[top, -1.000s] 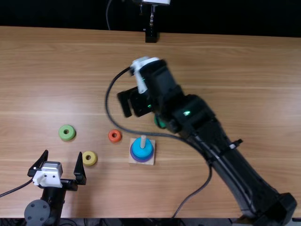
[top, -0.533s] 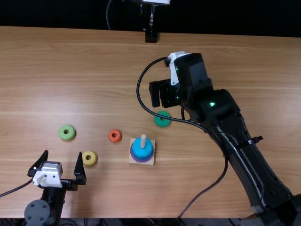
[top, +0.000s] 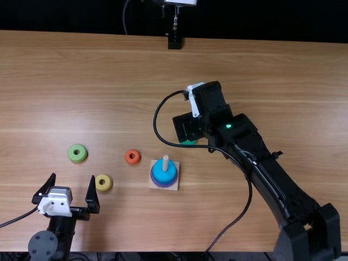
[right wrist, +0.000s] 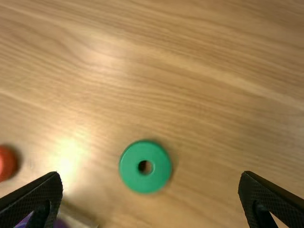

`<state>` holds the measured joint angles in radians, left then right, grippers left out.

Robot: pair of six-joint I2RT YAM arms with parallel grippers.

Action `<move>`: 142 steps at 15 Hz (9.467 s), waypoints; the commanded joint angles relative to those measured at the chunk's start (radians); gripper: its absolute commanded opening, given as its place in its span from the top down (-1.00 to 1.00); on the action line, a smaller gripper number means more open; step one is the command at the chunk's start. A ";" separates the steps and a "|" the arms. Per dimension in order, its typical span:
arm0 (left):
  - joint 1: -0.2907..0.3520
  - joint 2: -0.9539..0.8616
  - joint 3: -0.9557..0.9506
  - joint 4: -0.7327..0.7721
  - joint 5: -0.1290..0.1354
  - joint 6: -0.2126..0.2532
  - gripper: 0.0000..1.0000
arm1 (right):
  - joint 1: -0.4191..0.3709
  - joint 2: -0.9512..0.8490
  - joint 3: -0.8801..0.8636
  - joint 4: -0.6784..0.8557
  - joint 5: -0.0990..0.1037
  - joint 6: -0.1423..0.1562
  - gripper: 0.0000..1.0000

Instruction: Build the Hanoi tower: stack the rings onto the peg from bottom to top in this color order: purple, dark blue, light blue, dark green, light green, yellow, orange.

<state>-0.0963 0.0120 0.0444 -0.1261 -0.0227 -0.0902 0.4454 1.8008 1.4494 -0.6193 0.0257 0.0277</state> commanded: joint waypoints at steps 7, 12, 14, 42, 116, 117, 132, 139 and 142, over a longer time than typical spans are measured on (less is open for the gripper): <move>0.009 -0.012 -0.044 -0.010 0.001 0.007 -1.00 | 0.018 0.094 -0.011 0.022 0.026 0.077 -1.00; 0.009 -0.012 -0.044 -0.010 0.001 0.007 -1.00 | 0.018 0.170 -0.003 0.022 0.022 0.079 -1.00; 0.009 -0.012 -0.044 -0.010 0.001 0.007 -1.00 | 0.018 0.172 -0.003 0.022 0.017 0.079 -1.00; 0.009 -0.012 -0.044 -0.010 0.001 0.007 -1.00 | 0.022 0.287 0.016 0.016 -0.011 0.123 -0.85; 0.009 -0.012 -0.044 -0.010 0.001 0.006 -1.00 | 0.306 -0.050 0.385 -0.659 -0.042 0.121 1.00; 0.009 -0.012 -0.044 -0.010 0.001 0.007 -1.00 | 0.306 -0.049 0.385 -0.661 -0.042 0.121 1.00; 0.009 -0.012 -0.044 -0.010 0.001 0.007 -1.00 | 0.306 -0.044 0.356 -0.650 -0.040 0.123 0.91; 0.009 -0.012 -0.044 -0.010 0.001 0.007 -1.00 | 0.308 -0.044 0.358 -0.648 -0.040 0.125 0.26; 0.009 -0.012 -0.044 -0.010 0.001 0.007 -1.00 | 0.308 -0.044 0.358 -0.648 -0.039 0.125 0.18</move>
<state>-0.0963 0.0120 0.0444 -0.1265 -0.0231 -0.0898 0.7528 1.7809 1.8191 -1.2690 -0.0105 0.1452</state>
